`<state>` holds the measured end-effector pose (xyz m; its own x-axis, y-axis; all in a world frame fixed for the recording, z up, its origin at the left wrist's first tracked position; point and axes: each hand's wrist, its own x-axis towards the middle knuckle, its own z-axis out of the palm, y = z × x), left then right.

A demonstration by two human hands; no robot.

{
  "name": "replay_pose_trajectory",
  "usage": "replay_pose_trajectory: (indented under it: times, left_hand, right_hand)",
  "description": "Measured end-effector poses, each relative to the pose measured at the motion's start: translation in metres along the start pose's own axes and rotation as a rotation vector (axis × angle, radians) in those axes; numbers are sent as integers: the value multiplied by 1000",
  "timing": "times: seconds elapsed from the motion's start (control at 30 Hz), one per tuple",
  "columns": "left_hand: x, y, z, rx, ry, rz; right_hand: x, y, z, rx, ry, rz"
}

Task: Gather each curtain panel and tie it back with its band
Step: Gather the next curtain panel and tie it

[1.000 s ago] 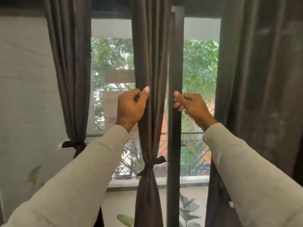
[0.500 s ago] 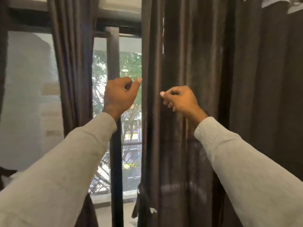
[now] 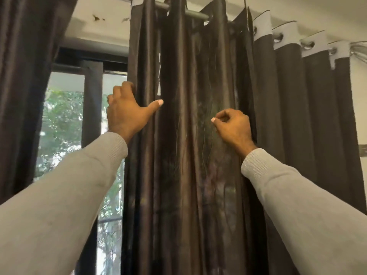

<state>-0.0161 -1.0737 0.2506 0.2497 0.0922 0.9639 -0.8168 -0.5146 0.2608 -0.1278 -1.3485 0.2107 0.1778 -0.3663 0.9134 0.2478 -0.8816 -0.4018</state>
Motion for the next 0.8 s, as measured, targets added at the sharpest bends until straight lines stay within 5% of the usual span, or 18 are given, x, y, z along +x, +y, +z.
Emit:
replay_pose_trajectory:
  times: [0.2,0.57,0.8]
  left_hand:
    - [57,0,29,0,-44,-31]
    - [117,18,61,-102,-40,-68]
    - [106,24,70,-239,-88,-86]
  right_hand:
    - [62,6,17,-277,143,-77]
    - [174,17,26,-106,123,-51]
    - [187,22,55,-47,-8,-210]
